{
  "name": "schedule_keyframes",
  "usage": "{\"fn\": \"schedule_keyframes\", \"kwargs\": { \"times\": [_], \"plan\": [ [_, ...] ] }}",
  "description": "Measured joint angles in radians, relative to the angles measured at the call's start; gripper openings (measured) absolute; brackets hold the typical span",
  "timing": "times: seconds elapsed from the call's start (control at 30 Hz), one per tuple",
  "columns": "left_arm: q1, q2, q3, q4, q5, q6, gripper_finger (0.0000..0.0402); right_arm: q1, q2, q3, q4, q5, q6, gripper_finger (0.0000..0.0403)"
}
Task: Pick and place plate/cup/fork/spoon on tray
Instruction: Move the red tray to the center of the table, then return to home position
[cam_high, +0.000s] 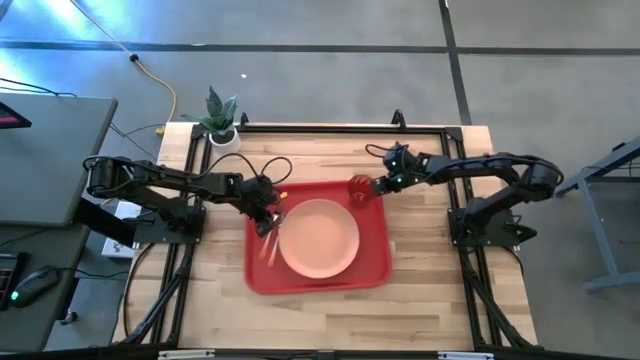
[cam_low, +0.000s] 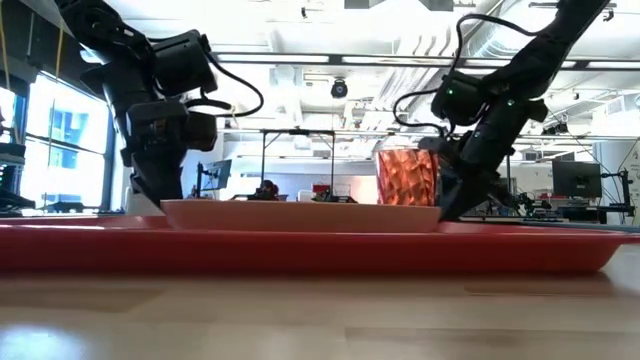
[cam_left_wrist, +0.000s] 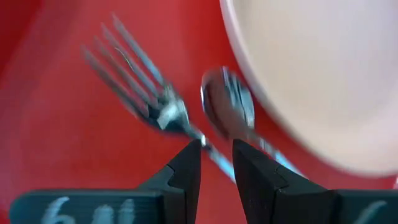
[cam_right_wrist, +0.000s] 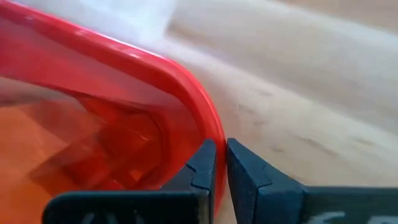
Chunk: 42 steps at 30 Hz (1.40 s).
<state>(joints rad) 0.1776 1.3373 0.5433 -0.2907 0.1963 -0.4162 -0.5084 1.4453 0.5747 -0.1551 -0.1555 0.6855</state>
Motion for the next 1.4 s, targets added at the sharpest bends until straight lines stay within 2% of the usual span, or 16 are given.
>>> {"fn": "schedule_keyframes", "kwargs": {
  "times": [0.23,0.6,0.77,1.0,1.1,1.27,1.4],
  "plan": [
    [0.000,0.000,0.000,-0.009,-0.014,0.002,0.0082,-0.071,-0.044,0.002,-0.119,0.062,-0.040,0.0019],
    [0.033,0.000,0.000,0.003,-0.120,0.032,0.0082,-0.167,-0.143,-0.005,-0.205,0.155,-0.148,0.0018],
    [0.062,0.000,0.001,0.028,-0.120,0.029,0.0082,-0.213,-0.143,-0.004,-0.121,0.082,-0.169,0.0018],
    [0.089,0.000,0.032,0.027,-0.112,0.026,0.0079,-0.191,-0.181,-0.004,-0.007,0.075,-0.104,0.0018],
    [0.100,-0.015,0.085,0.022,-0.109,0.046,0.0069,-0.165,-0.236,-0.004,0.106,0.063,-0.084,0.0018],
    [0.124,-0.064,0.232,0.035,-0.108,0.179,0.0038,-0.112,-0.345,-0.002,0.413,-0.019,-0.073,0.0008],
    [0.154,-0.093,0.345,0.127,-0.096,0.262,0.0011,-0.033,-0.413,0.016,0.582,-0.054,-0.071,0.0002]
  ]
}}
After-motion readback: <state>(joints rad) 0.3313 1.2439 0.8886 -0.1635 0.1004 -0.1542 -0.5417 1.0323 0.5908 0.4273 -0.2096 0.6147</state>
